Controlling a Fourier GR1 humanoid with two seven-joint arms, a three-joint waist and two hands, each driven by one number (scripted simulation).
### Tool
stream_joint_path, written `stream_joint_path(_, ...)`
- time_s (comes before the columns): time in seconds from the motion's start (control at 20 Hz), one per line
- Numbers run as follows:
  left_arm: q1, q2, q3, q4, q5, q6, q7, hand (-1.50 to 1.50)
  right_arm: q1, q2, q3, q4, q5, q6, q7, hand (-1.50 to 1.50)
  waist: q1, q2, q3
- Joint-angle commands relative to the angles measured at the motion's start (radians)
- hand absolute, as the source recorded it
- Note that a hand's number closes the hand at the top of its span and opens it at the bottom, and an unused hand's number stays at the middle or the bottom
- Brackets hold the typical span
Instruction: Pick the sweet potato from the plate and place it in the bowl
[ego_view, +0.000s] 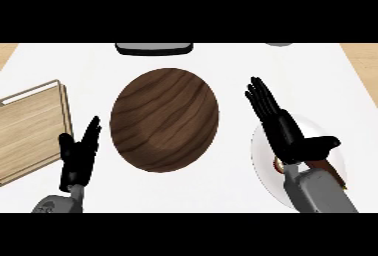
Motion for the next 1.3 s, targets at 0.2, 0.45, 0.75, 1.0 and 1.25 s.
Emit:
stream_joint_path(0.2,-0.127,0.096,-0.007,-0.145,-0.125,0.021,-0.087,0.00,-0.034,-0.188,0.025,0.038,-0.257,0.572,0.050,1.50,0.066,0.003,0.023)
stream_joint_path(0.45,-0.173,0.131,0.006,-0.205,-0.140,0.023,-0.056,0.00,-0.042,-0.402,-0.180,0.305,-0.240,0.738,-0.154,-1.50,0.066,0.014,0.021)
stream_joint_path(0.75,-0.186,0.130,-0.002,-0.221,-0.149,0.019,-0.049,0.00,-0.120,-0.571,-0.211,0.343,-0.154,1.106,-0.371,-1.50,0.070,0.009,0.020)
stream_joint_path(1.0,-0.199,0.131,-0.007,-0.212,-0.164,0.025,-0.021,0.00,-0.187,-0.683,-0.183,0.274,-0.015,1.164,-0.385,-1.50,0.075,0.006,0.018)
stream_joint_path(1.25,-0.220,0.144,0.004,-0.215,-0.156,0.008,0.000,0.00,-0.225,-0.737,-0.121,0.163,0.176,1.106,-0.430,-1.50,0.075,0.007,0.018)
